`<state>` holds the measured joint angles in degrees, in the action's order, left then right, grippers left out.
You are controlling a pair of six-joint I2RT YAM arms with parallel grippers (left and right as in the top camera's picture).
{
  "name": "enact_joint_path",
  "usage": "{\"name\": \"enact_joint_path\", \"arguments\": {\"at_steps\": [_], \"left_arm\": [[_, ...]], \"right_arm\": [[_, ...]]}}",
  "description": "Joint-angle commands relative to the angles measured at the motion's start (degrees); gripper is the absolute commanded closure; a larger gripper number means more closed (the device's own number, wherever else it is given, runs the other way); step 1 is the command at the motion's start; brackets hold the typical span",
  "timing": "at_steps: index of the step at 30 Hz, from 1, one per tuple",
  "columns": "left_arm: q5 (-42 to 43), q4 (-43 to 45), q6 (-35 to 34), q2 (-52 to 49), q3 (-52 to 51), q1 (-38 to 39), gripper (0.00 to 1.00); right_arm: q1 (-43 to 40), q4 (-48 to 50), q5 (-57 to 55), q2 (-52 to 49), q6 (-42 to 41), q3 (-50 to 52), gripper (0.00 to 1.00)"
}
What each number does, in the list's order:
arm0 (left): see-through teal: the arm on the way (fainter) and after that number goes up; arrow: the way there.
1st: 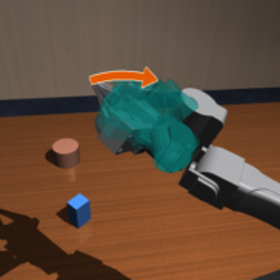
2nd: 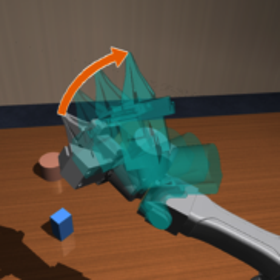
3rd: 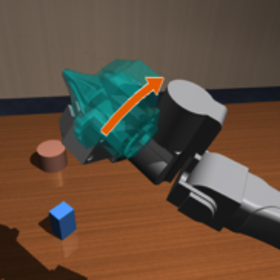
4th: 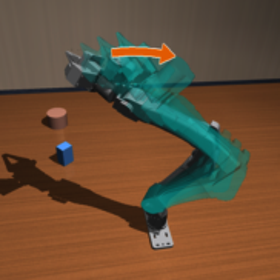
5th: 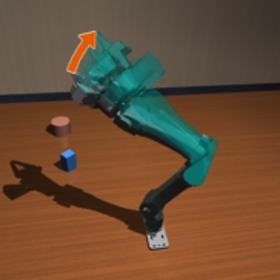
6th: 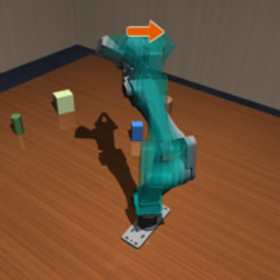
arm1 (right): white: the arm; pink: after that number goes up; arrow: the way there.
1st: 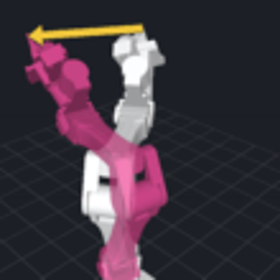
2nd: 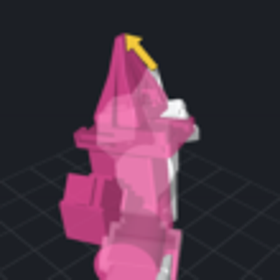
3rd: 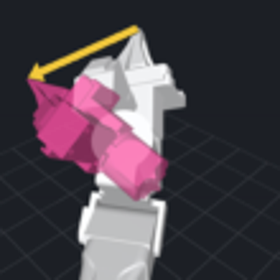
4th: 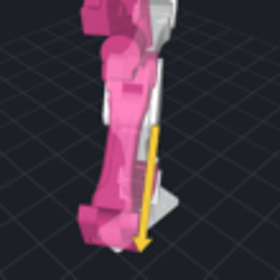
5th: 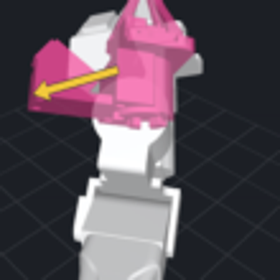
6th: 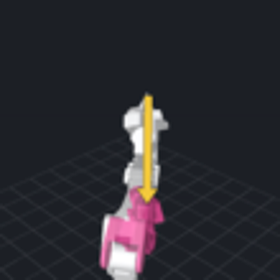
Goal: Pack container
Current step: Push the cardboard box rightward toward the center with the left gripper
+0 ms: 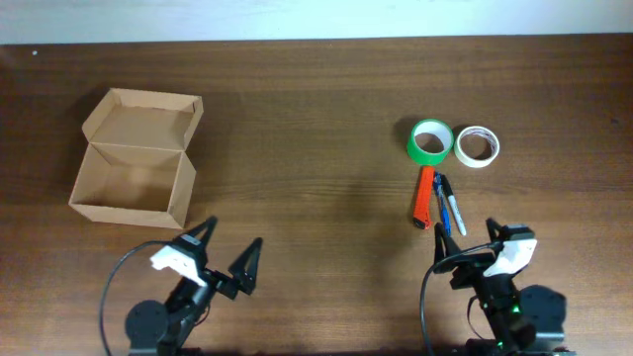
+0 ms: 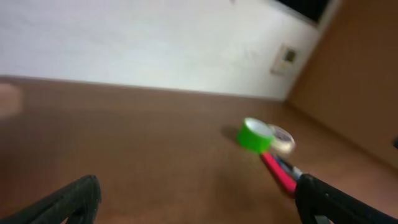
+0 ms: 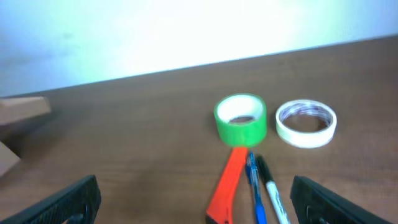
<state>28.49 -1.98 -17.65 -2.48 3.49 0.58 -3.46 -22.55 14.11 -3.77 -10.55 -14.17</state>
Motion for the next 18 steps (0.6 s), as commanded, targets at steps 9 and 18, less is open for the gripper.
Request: {"name": "enact_joint_path", "arguments": {"at_steps": [9,18], "left_arm": [[6.7,-12.6,7.4,-35.9,40.9,-12.3,0.0],[10.3,-51.2,23.5,-77.0,92.6,-17.2,0.0]], "right_arm": [[-0.4,-17.2,-0.4,-45.5,11.5,-48.9,0.01],[-0.4,-44.2,-1.1,-76.1,12.3,-90.4,0.01]]}}
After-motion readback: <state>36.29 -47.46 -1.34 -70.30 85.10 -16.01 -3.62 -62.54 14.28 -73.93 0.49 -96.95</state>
